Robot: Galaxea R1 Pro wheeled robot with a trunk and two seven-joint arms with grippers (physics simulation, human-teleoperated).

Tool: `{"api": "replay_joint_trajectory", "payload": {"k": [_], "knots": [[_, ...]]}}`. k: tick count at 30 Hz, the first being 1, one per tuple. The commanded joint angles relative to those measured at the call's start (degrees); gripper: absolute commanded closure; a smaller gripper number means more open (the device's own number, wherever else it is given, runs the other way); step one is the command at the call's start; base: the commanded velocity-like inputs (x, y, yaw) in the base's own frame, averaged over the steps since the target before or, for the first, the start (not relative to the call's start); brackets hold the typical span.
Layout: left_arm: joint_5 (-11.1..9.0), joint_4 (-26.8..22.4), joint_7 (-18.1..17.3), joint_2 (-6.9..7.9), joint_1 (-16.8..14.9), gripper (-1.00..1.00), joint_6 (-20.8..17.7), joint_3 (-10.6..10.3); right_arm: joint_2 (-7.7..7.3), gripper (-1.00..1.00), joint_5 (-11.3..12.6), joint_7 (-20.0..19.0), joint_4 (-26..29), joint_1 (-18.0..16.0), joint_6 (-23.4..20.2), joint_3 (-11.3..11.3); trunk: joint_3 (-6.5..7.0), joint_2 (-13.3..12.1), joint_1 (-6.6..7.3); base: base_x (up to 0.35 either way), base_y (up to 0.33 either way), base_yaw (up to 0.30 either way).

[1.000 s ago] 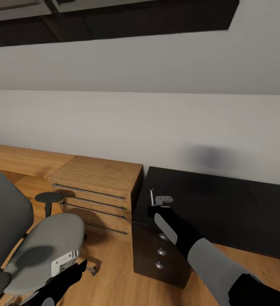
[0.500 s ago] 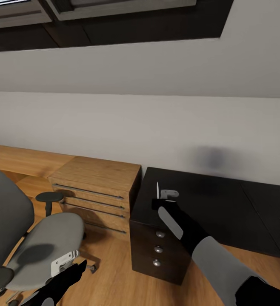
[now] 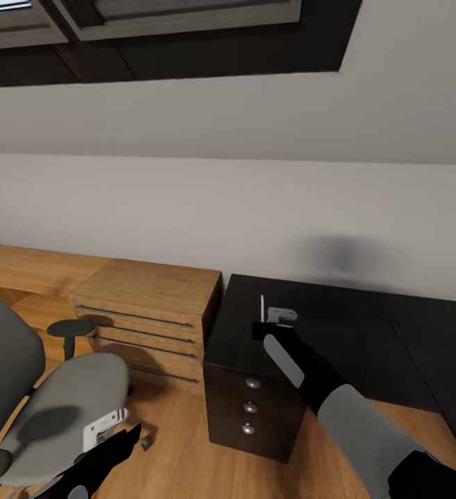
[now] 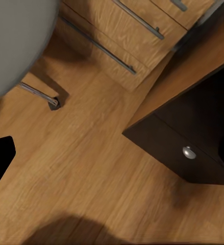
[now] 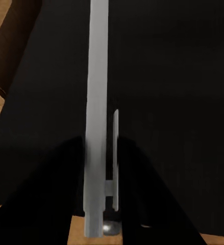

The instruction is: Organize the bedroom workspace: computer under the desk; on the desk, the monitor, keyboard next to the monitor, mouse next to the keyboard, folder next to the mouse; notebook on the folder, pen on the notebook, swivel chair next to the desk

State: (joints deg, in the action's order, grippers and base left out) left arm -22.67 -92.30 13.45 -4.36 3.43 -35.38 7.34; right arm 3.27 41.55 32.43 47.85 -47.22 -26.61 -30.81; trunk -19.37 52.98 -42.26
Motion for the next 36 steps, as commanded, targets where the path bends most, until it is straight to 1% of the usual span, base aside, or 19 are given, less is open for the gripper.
{"api": "replay_joint_trajectory", "payload": {"k": [1, 4, 7, 12, 13, 17, 22, 31, 32, 36], "knots": [[-0.6, -0.1, 0.4, -0.03, 0.0, -1.0, -0.2, 0.0, -0.11, 1.0, 0.4, 0.4, 0.1, -0.1, -0.1, 0.4, 0.12, -0.4, 0.21, 0.0, 0.0, -0.246], [-0.6, -0.1, 0.4, -0.03, 0.0, -1.0, -0.2, 0.0, -0.21, 1.0, 0.5, 0.4, 0.1, -0.1, -0.2, 1.3, 0.64, -1.6, 0.87, 0.0, 0.0, -0.232], [-0.6, -0.1, 0.4, -0.03, 0.0, -1.0, -0.2, 0.0, -0.25, 1.0, 0.5, 0.4, 0.1, -0.1, -0.2, 1.7, 1.15, -2.8, 1.53, 0.0, 0.0, -0.129], [-0.6, -0.1, 0.4, -0.03, 0.0, -1.0, -0.2, 0.1, -0.27, 1.0, 0.4, 0.4, 0.1, -0.1, -0.2, 2.2, 2.03, -4.8, 2.63, 0.0, 0.0, -0.043], [-0.6, -0.1, 0.4, -0.03, 0.0, -1.0, -0.2, 0.1, -0.21, 1.0, 0.5, 0.4, 0.0, -0.1, -0.3, 2.9, 2.21, -5.2, 2.85, 0.0, 0.0, -0.004], [-0.6, -0.1, 0.4, -0.03, 0.0, -1.0, -0.2, 0.1, -0.27, 1.0, 0.4, 0.5, 0.0, -0.1, -0.3, 3.4, 2.93, -6.8, 3.73, 0.0, 0.0, -0.002], [-0.6, -0.2, 0.3, -0.03, 0.0, -1.0, -0.2, 0.1, -0.73, 1.0, 0.4, 0.5, 0.0, -0.1, -0.2, 3.5, 3.98, -8.8, 4.83, 0.0, 0.0, -0.138], [-0.6, -0.2, 0.3, -0.03, 0.0, -1.0, -0.2, 0.1, -1.6, 1.0, 0.4, 0.4, 0.0, -0.1, -0.1, 3.9, 5.96, -12.4, 6.8, 0.0, 0.0, -0.22], [-0.6, -0.2, 0.3, -0.03, 0.0, -1.0, -0.2, 0.1, -1.92, 1.0, 0.4, 0.4, 0.0, -0.1, -0.1, 4.4, 6.0, -12.4, 6.8, 0.0, 0.0, -0.256], [-0.6, -0.1, 0.4, -0.03, 0.0, -1.0, -0.2, 0.1, -2.3, 1.0, 0.3, 0.4, -0.1, -0.1, 0.0, 6.1, 6.14, -12.4, 6.8, 0.0, 0.0, -0.265]]}}
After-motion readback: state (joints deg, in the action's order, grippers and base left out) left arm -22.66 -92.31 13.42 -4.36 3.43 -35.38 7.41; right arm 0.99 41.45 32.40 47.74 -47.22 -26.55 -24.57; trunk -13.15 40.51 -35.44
